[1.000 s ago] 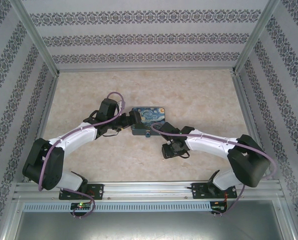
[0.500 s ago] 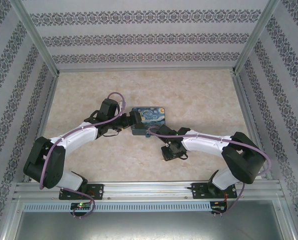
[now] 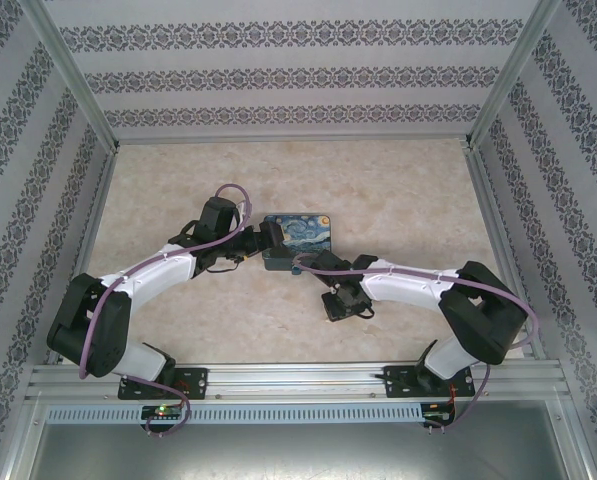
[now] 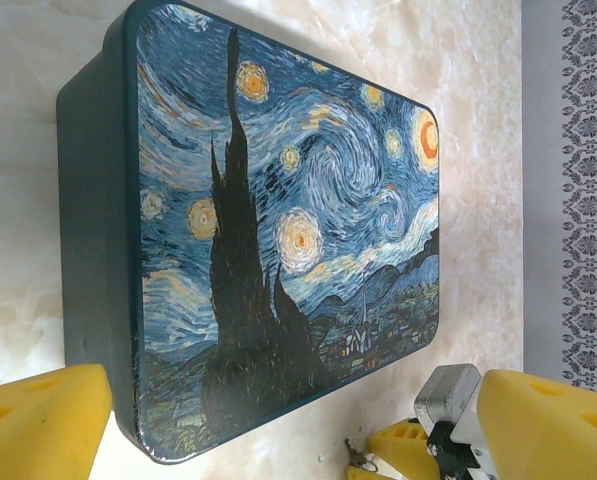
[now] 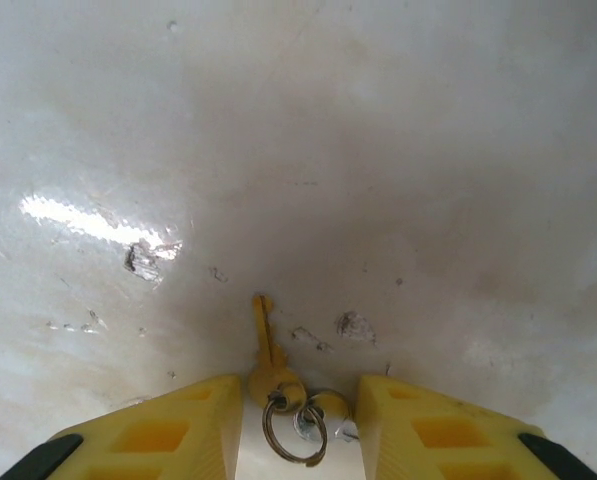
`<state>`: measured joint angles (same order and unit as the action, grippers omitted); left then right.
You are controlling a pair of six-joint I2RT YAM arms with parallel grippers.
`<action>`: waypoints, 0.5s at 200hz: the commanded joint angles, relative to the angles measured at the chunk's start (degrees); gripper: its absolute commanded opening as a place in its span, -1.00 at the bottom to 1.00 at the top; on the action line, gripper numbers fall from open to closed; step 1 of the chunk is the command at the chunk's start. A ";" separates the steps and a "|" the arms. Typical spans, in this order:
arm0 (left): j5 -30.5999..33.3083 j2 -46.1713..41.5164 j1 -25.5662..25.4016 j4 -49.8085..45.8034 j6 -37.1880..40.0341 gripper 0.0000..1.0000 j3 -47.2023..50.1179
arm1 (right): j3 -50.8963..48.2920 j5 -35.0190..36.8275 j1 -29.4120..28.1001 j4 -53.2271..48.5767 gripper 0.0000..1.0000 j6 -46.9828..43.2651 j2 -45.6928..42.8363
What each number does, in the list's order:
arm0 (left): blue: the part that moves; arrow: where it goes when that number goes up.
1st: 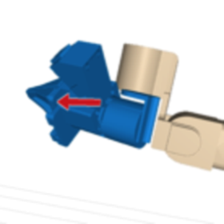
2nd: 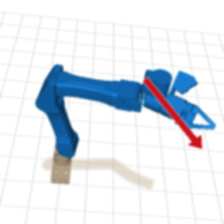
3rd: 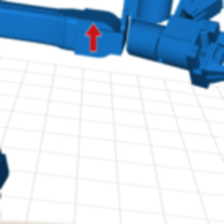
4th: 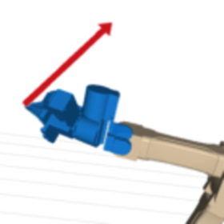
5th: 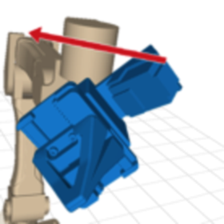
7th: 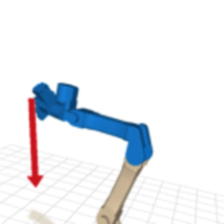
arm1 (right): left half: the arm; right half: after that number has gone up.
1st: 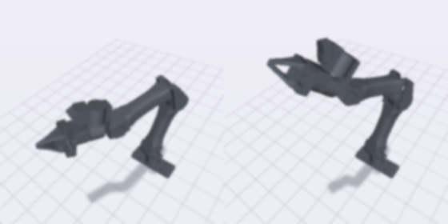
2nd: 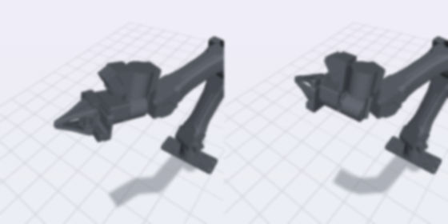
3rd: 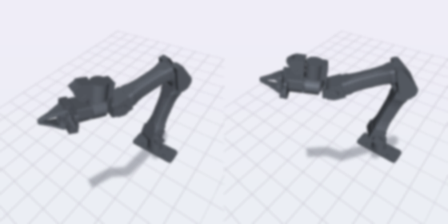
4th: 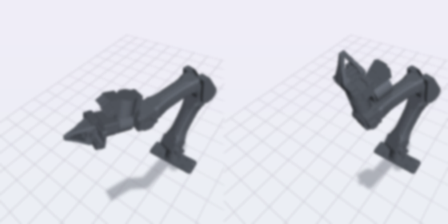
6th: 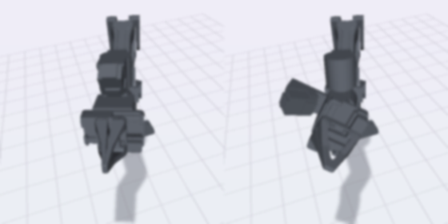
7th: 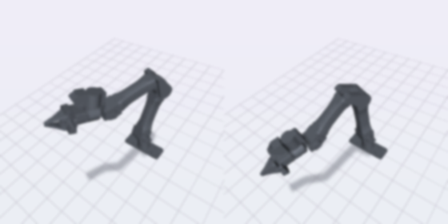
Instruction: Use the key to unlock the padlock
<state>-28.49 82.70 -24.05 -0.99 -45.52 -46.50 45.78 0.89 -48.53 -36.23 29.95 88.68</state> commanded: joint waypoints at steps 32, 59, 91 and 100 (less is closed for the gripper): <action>-0.77 0.62 -0.72 1.37 -0.63 0.89 -0.53 | 2.06 3.47 -0.42 -1.99 -0.15 -1.69 1.23; -0.75 0.71 -0.67 1.35 -0.66 0.89 -0.61 | 2.42 3.03 -0.42 -2.27 -0.16 -2.01 2.19; -0.80 0.79 -0.69 1.37 -0.64 0.89 -0.84 | 1.38 1.43 -0.42 -1.67 -0.18 -1.01 1.85; -0.85 0.80 -0.73 1.37 -0.63 0.89 -0.85 | 0.80 0.98 -0.43 -1.27 -0.19 -0.51 1.14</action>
<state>-28.51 83.02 -24.05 -0.93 -45.52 -46.50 47.29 1.63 -48.53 -37.76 28.69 89.97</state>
